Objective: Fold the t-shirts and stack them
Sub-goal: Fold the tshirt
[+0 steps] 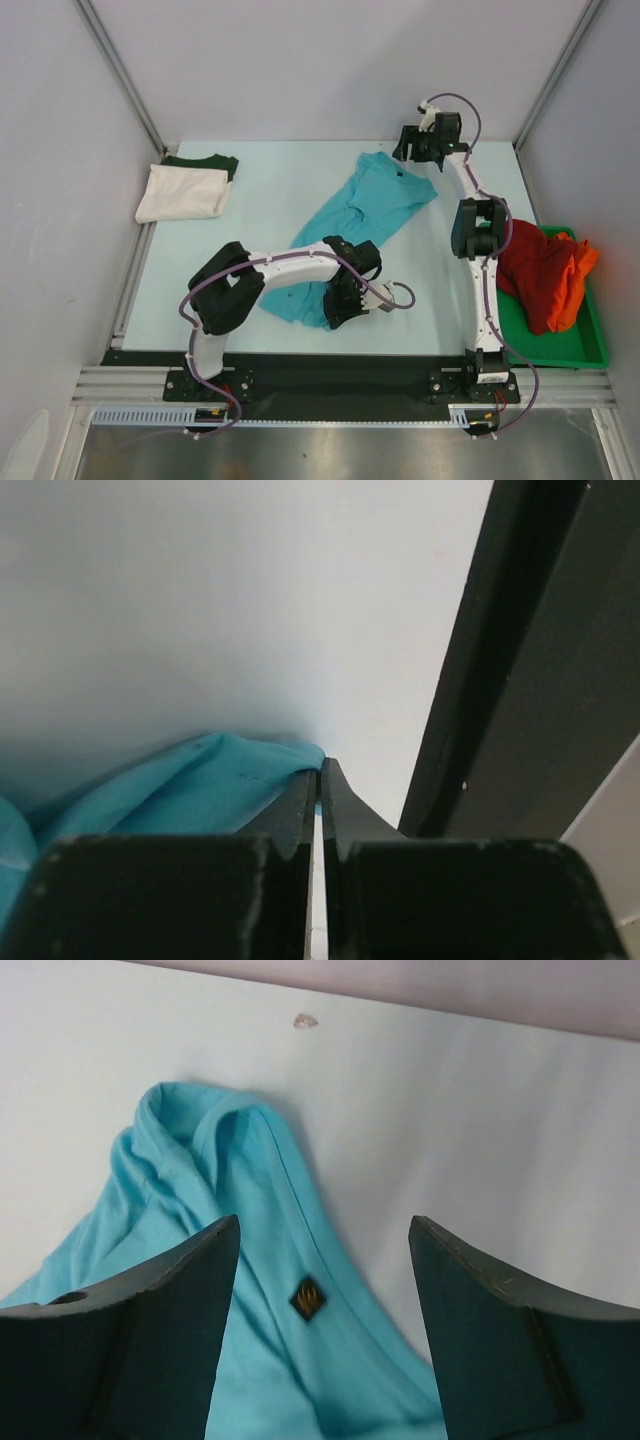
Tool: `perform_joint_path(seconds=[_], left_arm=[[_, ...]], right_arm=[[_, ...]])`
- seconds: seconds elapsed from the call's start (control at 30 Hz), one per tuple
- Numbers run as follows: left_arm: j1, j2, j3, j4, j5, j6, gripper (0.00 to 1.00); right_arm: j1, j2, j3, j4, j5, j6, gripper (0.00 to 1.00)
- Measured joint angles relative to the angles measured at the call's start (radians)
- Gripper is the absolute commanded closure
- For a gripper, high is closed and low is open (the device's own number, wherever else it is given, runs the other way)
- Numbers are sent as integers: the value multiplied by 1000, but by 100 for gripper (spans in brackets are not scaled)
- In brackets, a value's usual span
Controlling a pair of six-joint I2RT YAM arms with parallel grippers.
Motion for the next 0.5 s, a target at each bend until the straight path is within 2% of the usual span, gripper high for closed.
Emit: perform_joint_path(seconds=[0.07,0.2,0.3,0.5], left_arm=[[1,-2,26,-39,-1,18,88],[2,-27,78,-104,-8,49,62],[16,-103,79,-132,-23,59,49],[98,-240,108,-153,-55,57,49]], right_arm=[[-15,-87,-98,-5,7,-18,25],[-23,-213,-211,-29,13,-48,27],[-18,-299,-304,-33,14,-67,28],[-19,-370,-422,-58,14,-78,33]])
